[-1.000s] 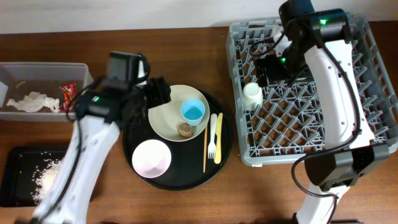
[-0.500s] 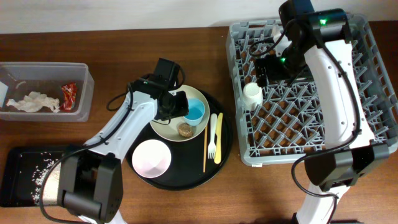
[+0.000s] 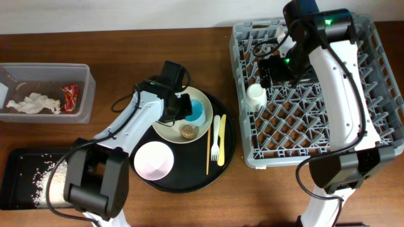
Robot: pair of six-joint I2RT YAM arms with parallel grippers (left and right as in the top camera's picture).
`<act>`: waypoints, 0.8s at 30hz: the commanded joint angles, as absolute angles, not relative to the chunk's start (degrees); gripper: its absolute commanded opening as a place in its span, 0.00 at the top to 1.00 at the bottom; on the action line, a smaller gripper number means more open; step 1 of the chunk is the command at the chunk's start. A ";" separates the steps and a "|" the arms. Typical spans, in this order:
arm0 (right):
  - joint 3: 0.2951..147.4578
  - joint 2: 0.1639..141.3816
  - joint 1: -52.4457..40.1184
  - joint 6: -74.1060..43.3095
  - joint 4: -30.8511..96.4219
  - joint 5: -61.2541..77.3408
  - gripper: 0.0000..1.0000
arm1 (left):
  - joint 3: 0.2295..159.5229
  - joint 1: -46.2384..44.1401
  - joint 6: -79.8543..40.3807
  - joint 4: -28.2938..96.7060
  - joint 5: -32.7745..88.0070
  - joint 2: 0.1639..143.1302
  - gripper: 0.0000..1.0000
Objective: Sort waste into correct bins and load items into the dishwasher rack
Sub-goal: 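Grasp the light-blue cup on the cream plate with the left gripper, then lift the blue cup and hand it to the right gripper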
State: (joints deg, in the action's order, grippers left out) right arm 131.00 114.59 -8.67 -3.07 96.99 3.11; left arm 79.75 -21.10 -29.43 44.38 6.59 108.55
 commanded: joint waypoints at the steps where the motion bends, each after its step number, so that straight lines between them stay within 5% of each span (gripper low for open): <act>1: 131.68 114.39 -8.95 -3.36 97.34 5.89 0.01 | 83.83 -14.00 -20.99 43.90 15.55 102.08 1.00; 5: 131.68 114.39 -8.97 10.94 97.34 35.94 0.01 | 83.72 3.53 -12.58 39.88 55.70 96.66 1.00; 9: 130.80 114.39 -9.06 23.31 97.34 57.82 0.01 | 83.50 8.32 2.94 39.90 77.17 96.79 1.00; 13: 122.87 114.39 -8.99 34.02 94.83 67.94 0.01 | 82.87 6.46 10.66 39.90 87.68 99.66 1.00; 19: 119.02 114.48 -8.99 34.30 86.26 77.97 0.03 | 82.56 0.34 13.56 37.65 90.15 103.55 1.00; 24: 119.02 114.48 -9.06 34.28 86.26 77.78 0.08 | 82.56 -3.79 -12.05 14.50 83.99 103.55 1.00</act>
